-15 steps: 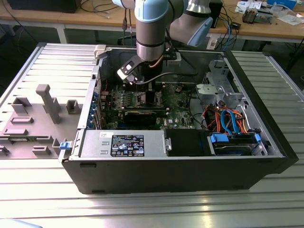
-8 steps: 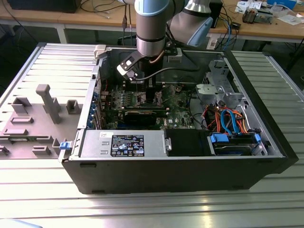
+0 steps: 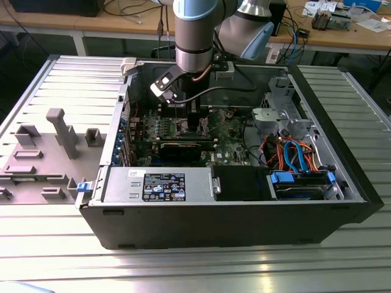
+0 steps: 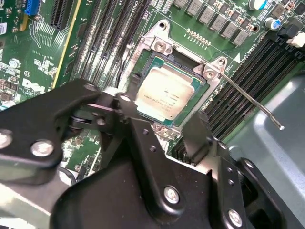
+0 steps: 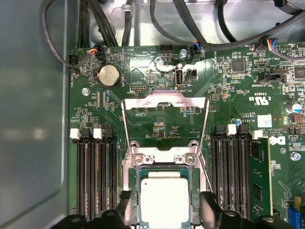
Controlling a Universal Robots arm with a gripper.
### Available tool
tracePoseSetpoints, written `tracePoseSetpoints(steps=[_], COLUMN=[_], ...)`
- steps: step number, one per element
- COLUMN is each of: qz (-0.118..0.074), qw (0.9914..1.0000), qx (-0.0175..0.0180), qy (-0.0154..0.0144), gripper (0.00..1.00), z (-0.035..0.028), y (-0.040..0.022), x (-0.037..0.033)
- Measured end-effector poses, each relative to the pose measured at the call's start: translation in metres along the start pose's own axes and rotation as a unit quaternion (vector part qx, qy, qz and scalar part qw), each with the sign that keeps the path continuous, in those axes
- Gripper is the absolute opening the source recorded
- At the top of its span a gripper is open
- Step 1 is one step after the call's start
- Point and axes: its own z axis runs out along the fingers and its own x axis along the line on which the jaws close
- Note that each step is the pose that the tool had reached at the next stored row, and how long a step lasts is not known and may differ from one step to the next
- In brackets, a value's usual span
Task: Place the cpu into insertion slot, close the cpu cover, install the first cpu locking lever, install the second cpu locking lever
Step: 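Place the cpu into insertion slot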
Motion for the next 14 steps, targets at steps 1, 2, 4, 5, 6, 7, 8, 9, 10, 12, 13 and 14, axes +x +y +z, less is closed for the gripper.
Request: tracePoseSetpoints(steps=[1, 2, 4, 5, 6, 7, 8, 9, 10, 12, 13, 14], qz=[0.000, 0.000, 0.000, 0.000, 0.000, 0.000, 0.000, 0.000, 0.000, 0.000, 0.000, 0.000], qw=[1.00000, 1.00000, 1.00000, 1.00000, 1.00000, 1.00000, 1.00000, 1.00000, 1.00000, 1.00000, 1.00000, 1.00000], qx=[0.0000, 0.0000, 0.0000, 0.0000, 0.0000, 0.0000, 0.0000, 0.0000, 0.0000, 0.0000, 0.0001, 0.0000], qy=[0.0000, 0.0000, 0.0000, 0.0000, 0.0000, 0.0000, 0.0000, 0.0000, 0.0000, 0.0000, 0.0000, 0.0000], gripper=[0.60, 0.47, 0.35, 0.29, 0.29, 0.23, 0.17, 0.11, 0.11, 0.11, 0.11, 0.11], z=[-0.0001, -0.0002, -0.0003, -0.0004, -0.0004, -0.0005, -0.0005, -0.0006, -0.0007, -0.0008, -0.0009, -0.0009], y=[0.0000, 0.0000, 0.0000, 0.0000, 0.0000, 0.0000, 0.0000, 0.0000, 0.0000, 0.0000, 0.0000, 0.0000], x=[0.0000, 0.0000, 0.0000, 0.0000, 0.0000, 0.0000, 0.0000, 0.0000, 0.0000, 0.0000, 0.0000, 0.0000])
